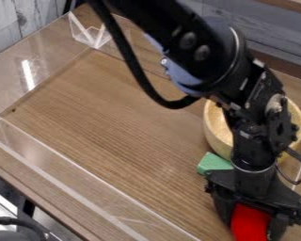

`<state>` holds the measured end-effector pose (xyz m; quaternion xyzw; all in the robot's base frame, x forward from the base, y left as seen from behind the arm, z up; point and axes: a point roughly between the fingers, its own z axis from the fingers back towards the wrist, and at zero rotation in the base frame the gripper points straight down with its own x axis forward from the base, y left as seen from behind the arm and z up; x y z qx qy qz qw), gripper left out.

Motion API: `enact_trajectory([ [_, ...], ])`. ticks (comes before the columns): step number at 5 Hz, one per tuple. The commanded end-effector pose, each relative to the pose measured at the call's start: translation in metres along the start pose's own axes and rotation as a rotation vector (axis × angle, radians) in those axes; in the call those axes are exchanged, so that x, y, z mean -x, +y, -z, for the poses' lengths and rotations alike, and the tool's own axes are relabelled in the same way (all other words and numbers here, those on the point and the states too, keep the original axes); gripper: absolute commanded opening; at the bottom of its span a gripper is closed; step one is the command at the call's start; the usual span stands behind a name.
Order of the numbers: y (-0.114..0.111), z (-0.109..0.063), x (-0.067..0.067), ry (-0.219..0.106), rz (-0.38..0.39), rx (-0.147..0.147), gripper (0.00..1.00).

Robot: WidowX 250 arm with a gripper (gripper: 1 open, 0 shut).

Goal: Move the red object to the left side of the table

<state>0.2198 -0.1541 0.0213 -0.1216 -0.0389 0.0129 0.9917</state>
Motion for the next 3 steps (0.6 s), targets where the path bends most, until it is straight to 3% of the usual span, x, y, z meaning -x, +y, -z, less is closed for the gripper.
enact_trajectory([
  [1, -0.003, -0.0007, -0.0029, -0.024, 0.009, 0.015, 1.0],
  [3, 0.0023, -0.0071, 0.0026, -0.046, -0.025, 0.018, 1.0],
])
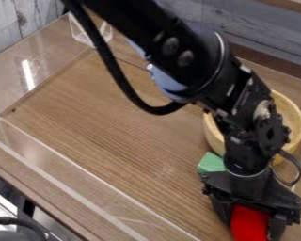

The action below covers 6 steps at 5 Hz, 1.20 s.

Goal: Move the red object to the left side of the table

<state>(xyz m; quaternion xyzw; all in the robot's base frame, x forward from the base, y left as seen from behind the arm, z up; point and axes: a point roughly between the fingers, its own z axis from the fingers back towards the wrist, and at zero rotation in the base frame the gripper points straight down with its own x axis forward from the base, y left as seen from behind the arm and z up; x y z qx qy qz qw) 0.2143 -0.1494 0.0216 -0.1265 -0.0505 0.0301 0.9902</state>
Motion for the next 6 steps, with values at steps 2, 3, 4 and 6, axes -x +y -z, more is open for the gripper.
enact_trajectory([
  [2, -0.001, -0.05, -0.006, -0.054, -0.001, 0.0, 0.0],
  [3, -0.001, -0.085, -0.017, -0.087, 0.011, 0.008, 0.0],
  [4, 0.01, -0.122, -0.027, -0.13, -0.023, 0.01, 0.0],
  [6, 0.047, -0.18, -0.06, -0.207, -0.118, -0.021, 0.0],
])
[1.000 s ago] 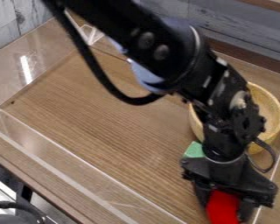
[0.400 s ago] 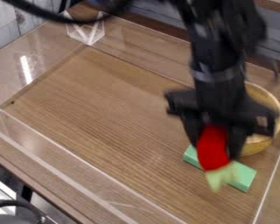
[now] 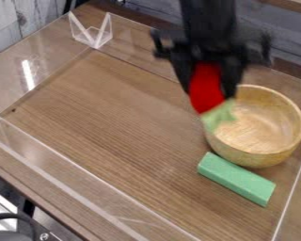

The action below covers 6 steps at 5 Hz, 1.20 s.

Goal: Move the red object to the left side of the table

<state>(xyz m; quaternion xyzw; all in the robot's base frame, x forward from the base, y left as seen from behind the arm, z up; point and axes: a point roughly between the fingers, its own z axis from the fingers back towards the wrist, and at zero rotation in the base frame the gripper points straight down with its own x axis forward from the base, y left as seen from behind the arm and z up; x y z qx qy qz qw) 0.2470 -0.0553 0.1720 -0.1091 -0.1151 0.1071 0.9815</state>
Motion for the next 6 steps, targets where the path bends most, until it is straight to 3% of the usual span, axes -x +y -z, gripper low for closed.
enact_trajectory([
  [1, -0.009, -0.023, -0.011, -0.052, 0.01, 0.012, 0.0],
  [3, -0.045, -0.027, 0.003, -0.005, 0.194, 0.044, 0.0],
  [4, -0.068, -0.026, 0.004, 0.013, 0.24, 0.052, 0.0],
  [6, -0.081, -0.027, -0.013, 0.021, 0.262, 0.048, 0.0],
])
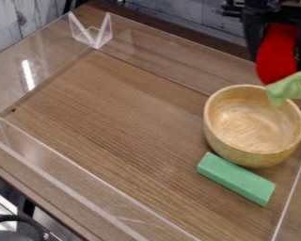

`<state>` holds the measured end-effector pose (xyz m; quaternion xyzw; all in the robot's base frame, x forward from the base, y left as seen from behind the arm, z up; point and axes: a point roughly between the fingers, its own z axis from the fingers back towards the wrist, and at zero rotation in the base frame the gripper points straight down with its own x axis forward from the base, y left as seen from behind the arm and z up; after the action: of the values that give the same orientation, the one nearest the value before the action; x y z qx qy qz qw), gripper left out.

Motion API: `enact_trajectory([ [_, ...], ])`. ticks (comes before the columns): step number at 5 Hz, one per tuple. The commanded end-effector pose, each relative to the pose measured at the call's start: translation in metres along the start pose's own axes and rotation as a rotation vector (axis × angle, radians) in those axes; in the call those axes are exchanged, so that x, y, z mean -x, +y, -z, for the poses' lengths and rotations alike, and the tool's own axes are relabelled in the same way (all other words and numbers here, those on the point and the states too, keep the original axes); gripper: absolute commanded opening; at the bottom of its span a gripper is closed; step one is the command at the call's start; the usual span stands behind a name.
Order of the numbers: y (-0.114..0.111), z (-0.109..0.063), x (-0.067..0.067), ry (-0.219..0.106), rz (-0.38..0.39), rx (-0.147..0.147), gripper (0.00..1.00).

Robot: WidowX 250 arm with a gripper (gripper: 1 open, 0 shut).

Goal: Move the red object to the left side of the table

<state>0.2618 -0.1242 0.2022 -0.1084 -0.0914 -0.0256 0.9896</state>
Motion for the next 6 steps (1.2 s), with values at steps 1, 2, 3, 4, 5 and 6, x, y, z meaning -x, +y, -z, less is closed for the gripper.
enact_trajectory([
  [1, -0.004, -0.018, -0.015, -0.057, 0.003, 0.013, 0.0],
  [2, 0.003, -0.027, -0.017, -0.065, -0.037, 0.003, 0.0],
  [3, 0.011, -0.037, -0.019, -0.075, -0.083, -0.007, 0.0],
  [4, 0.012, -0.038, -0.015, -0.063, -0.053, -0.002, 0.0],
  [5, 0.009, -0.037, -0.014, -0.049, -0.017, 0.004, 0.0],
  [6, 0.005, -0.036, -0.012, -0.035, 0.018, 0.01, 0.0],
])
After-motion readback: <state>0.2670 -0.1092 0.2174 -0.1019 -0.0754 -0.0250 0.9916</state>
